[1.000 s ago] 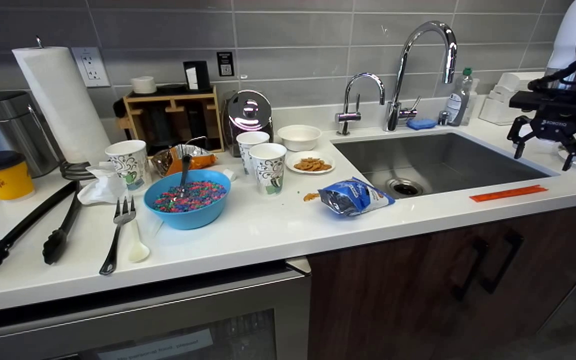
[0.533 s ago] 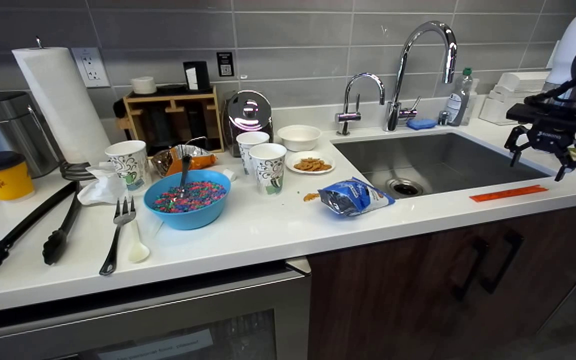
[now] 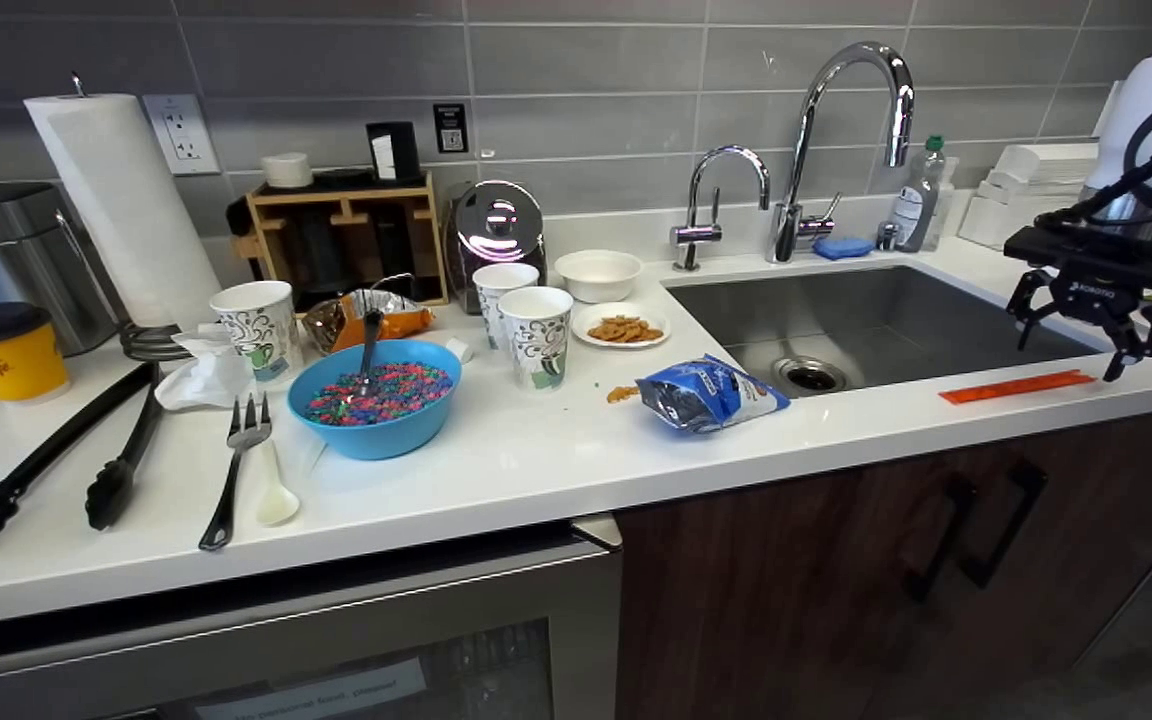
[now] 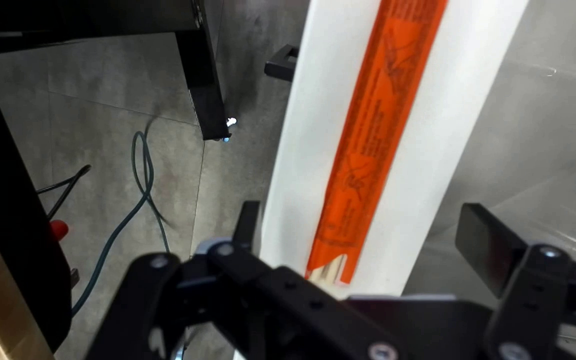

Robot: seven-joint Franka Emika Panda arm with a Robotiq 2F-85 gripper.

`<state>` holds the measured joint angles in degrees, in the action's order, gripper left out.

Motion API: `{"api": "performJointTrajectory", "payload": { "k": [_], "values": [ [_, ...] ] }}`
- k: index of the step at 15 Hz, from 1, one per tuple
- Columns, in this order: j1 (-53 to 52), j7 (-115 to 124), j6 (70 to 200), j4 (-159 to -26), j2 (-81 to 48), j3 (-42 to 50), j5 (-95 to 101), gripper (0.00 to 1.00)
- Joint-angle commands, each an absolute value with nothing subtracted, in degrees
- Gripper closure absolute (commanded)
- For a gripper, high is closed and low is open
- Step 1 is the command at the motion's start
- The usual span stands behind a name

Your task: Place the packet of chopsticks in the cup to the right of the blue bowl

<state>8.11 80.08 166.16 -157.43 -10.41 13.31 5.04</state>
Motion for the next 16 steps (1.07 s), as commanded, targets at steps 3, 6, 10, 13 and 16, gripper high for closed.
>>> {"api": "performJointTrajectory", "payload": {
  "k": [3,6,10,13,16],
  "values": [
    [5.6,78.1,170.9,-157.4,-13.4,14.1,-0.8,0.22],
    [4.4,77.7,172.3,-157.4,-14.6,14.7,-2.3,0.52],
    [3.6,76.4,173.5,-157.4,-15.3,14.7,-4.6,0.78],
    [3.1,75.4,173.9,-157.2,-15.5,14.9,-5.7,1.00],
    [4.6,72.9,171.2,-157.3,-13.7,12.6,-8.1,0.98]
  ]
}}
